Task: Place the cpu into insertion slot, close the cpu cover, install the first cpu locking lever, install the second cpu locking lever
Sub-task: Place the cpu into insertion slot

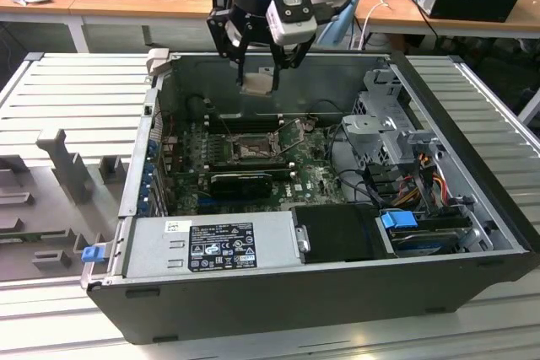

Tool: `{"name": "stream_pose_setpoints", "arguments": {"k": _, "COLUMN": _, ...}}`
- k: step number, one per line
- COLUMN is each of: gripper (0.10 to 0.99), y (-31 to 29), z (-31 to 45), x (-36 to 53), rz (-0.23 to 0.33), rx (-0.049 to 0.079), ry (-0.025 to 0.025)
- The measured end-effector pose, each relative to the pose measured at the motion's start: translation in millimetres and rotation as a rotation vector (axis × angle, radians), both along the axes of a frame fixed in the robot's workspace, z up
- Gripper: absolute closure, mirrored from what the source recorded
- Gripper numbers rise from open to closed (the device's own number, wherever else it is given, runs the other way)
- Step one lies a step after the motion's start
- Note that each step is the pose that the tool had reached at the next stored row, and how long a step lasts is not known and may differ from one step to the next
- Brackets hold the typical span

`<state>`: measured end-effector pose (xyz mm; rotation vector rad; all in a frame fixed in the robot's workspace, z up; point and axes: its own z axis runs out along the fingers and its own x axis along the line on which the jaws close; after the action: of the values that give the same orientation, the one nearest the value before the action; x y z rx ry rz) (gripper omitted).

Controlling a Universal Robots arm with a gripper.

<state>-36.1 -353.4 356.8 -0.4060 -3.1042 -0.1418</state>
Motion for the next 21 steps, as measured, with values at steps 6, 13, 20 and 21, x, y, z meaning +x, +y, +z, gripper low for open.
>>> {"name": "stream_pose_setpoints", "arguments": {"k": 6, "gripper": 0.561, "y": 0.1, "z": -2.3, "x": 0.0, "rz": -0.086, "rx": 0.000, "ry": -0.0001}}
{"name": "stream_pose_setpoints", "arguments": {"k": 13, "gripper": 0.561, "y": 1.0, "z": -4.0, "x": 0.7, "rz": -0.155, "rx": 0.000, "ry": 0.0002}}
{"name": "stream_pose_setpoints", "arguments": {"k": 20, "gripper": 0.561, "y": 1.0, "z": -5.3, "x": 0.7, "rz": -0.267, "rx": 0.000, "ry": 0.0001}}
{"name": "stream_pose_setpoints", "arguments": {"k": 21, "gripper": 0.561, "y": 1.0, "z": -5.5, "x": 0.7, "rz": -0.277, "rx": 0.000, "ry": 0.0001}}
